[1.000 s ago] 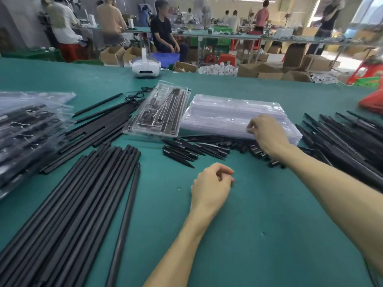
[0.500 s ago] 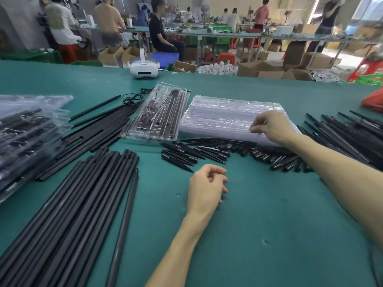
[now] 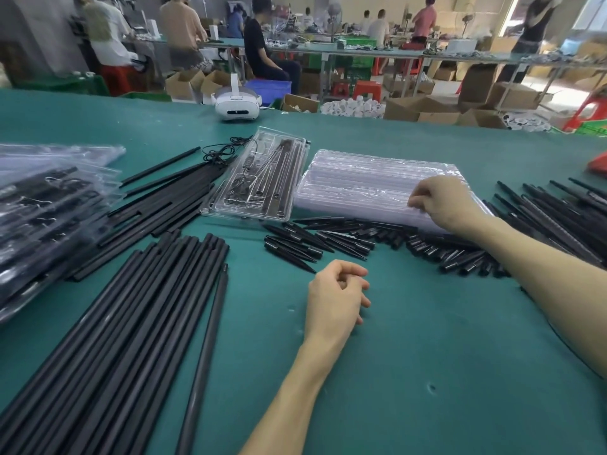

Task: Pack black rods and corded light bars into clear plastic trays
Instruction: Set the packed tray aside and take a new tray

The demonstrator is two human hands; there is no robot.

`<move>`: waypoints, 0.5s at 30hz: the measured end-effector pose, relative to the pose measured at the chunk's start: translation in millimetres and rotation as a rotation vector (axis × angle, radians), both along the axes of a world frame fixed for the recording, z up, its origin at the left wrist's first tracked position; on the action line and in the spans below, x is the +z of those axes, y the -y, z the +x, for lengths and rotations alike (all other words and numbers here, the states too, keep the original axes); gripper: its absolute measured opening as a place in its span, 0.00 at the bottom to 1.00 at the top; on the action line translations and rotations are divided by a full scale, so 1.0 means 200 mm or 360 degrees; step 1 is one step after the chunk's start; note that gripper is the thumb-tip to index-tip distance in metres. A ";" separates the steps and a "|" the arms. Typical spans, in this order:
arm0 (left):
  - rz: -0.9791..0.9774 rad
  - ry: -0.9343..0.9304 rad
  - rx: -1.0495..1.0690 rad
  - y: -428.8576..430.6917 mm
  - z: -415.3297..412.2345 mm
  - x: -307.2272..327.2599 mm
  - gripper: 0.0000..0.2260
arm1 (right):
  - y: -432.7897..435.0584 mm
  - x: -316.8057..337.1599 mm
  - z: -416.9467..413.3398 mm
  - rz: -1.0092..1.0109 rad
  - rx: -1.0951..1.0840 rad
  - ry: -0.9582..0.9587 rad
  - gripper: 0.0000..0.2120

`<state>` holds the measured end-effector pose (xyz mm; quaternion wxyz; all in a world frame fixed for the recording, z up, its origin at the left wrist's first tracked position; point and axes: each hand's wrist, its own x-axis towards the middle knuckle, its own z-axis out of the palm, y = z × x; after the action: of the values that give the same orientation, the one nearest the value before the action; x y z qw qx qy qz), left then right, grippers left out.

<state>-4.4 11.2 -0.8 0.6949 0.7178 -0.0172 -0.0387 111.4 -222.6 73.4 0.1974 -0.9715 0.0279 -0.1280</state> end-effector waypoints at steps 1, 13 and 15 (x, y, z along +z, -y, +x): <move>-0.0004 -0.0004 0.0007 0.00 0.00 0.00 0.10 | -0.01 -0.02 0.01 -0.0135 -0.0014 0.0009 0.05; -0.0028 -0.0026 0.0049 0.00 0.01 -0.01 0.10 | -0.02 -0.11 0.00 -0.1066 0.0088 0.0175 0.11; -0.0026 -0.0026 0.0048 0.00 0.01 -0.01 0.10 | -0.02 -0.12 0.00 -0.1141 0.0103 0.0227 0.11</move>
<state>-3.2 10.2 -2.7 0.7013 0.7120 -0.0010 -0.0339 111.0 -219.2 49.7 -0.1502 -0.9680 -0.0633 -0.1907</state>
